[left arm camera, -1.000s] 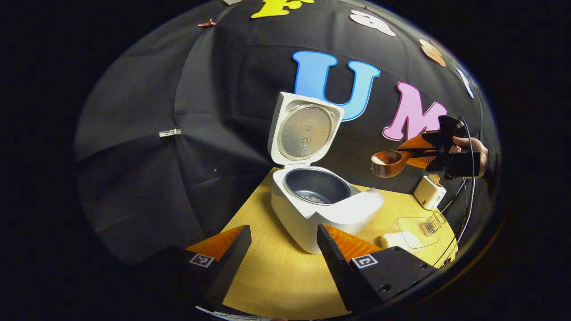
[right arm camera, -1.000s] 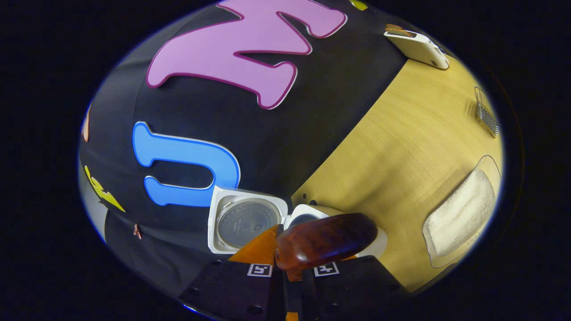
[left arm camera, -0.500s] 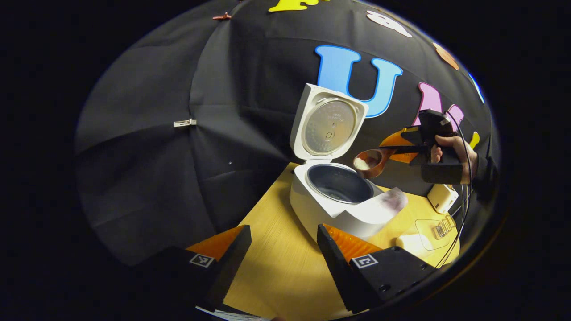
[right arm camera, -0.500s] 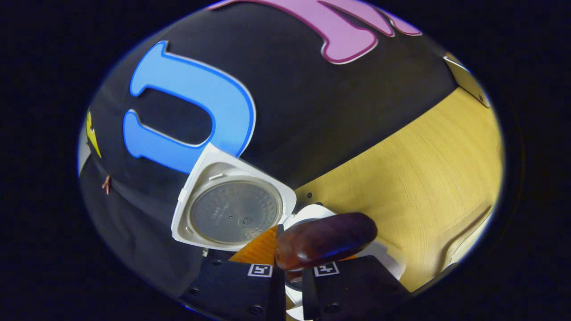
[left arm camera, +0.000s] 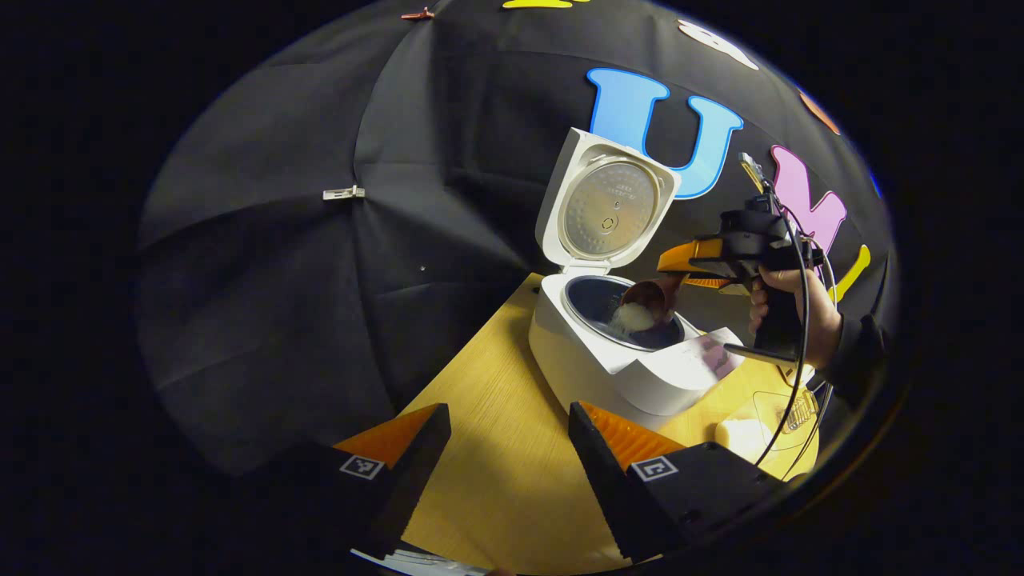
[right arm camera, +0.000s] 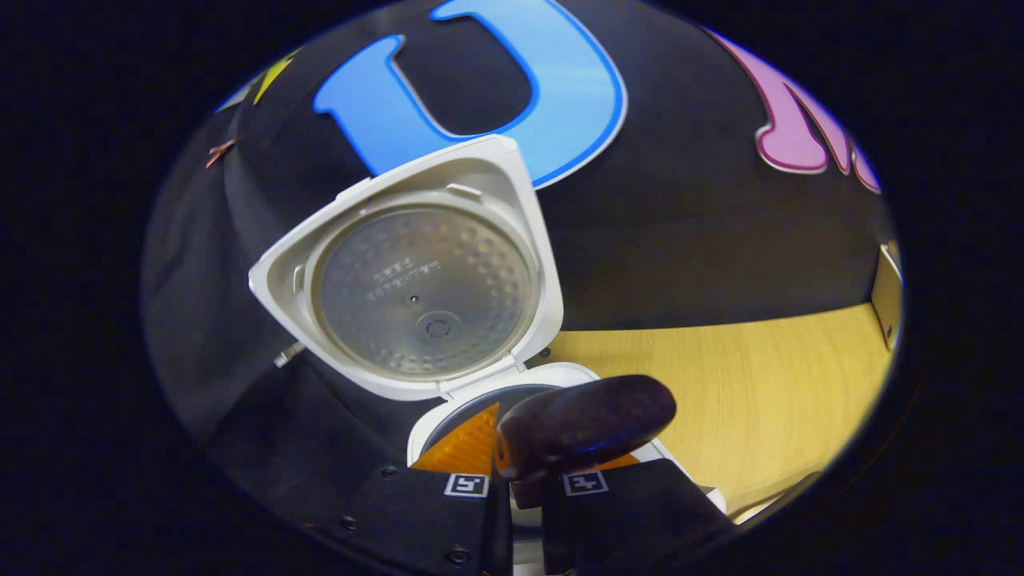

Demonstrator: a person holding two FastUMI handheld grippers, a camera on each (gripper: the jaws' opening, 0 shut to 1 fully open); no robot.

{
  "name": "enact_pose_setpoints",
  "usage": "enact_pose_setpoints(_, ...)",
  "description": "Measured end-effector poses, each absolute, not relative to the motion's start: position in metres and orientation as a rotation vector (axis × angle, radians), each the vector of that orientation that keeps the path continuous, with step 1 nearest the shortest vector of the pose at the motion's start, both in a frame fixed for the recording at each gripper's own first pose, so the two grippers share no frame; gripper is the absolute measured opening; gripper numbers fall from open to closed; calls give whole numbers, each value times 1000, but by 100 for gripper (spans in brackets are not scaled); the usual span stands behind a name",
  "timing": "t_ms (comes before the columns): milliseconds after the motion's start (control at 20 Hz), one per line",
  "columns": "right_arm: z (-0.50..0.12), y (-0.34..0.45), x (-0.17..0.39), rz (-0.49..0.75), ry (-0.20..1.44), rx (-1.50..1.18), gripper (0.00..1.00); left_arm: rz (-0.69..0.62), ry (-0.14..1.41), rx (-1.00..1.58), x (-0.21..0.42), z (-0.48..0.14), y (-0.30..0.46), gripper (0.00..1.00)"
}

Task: Close the left gripper, press the button to open the rice cooker; take a wooden spoon from the chopstick holder with the right hand, scoop a spoonful of rice and pour it into the rice cooker, then put the wooden spoon back into the chopstick holder.

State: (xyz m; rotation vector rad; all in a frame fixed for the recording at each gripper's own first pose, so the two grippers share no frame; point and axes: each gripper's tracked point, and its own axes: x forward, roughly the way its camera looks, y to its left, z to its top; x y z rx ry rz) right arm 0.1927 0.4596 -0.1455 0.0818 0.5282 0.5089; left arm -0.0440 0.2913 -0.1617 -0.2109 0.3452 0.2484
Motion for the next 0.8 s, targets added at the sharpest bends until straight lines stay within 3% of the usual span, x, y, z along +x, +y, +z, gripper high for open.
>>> enact_pose_setpoints(350, -150, 502, 168, 665, 364, -289, 19, 270, 327, -229, -37, -162, 307, 96)
enact_pose_setpoints(600, -146, 514, 142, 770, 309, -425, 18, 292, 317, -276, -36, -166, 315, 96)
enact_pose_setpoints(800, -144, 515, 138, 783, 302, -450, 18, 296, 301, -277, -36, -163, 314, 96)
